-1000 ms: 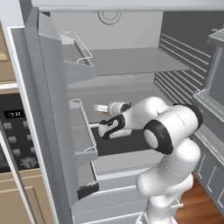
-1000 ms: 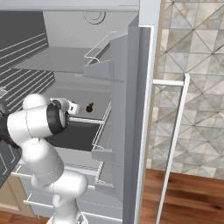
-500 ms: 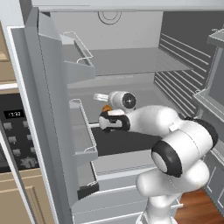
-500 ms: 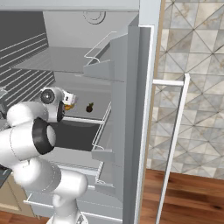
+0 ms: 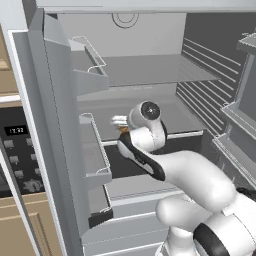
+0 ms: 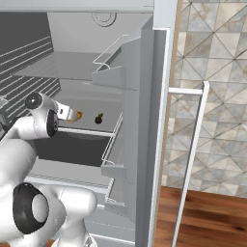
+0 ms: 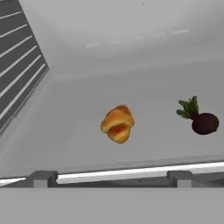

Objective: Move the croissant and beet from the top shelf to the second highest shelf to make space. Then, place the pitcher from the counter on the cleared top shelf.

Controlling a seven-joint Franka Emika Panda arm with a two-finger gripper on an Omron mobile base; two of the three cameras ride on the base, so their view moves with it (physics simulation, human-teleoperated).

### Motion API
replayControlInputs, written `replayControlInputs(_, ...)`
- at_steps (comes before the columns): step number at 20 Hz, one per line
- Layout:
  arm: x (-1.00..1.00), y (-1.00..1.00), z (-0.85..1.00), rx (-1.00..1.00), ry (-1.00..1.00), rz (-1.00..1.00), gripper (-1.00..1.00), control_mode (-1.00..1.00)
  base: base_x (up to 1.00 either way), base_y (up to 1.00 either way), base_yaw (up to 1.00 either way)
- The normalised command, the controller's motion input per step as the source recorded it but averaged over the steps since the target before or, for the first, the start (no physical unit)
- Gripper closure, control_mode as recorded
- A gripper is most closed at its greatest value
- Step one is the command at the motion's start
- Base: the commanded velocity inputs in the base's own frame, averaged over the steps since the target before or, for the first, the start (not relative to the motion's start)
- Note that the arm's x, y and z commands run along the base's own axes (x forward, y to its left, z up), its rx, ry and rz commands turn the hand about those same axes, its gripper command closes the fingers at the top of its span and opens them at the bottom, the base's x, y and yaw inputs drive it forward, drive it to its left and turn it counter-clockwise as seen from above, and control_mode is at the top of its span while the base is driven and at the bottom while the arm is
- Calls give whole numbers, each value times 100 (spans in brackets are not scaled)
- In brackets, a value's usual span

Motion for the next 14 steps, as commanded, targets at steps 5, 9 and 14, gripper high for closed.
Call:
replayControlInputs(5, -100, -24, 0, -2, -7, 6, -100, -100, 0, 0, 0)
replayControlInputs(9, -100, -47, 10, 2, -5, 11, -100, -100, 0, 0, 0)
replayControlInputs(14, -100, -52, 16, 3, 0, 10, -100, -100, 0, 0, 0)
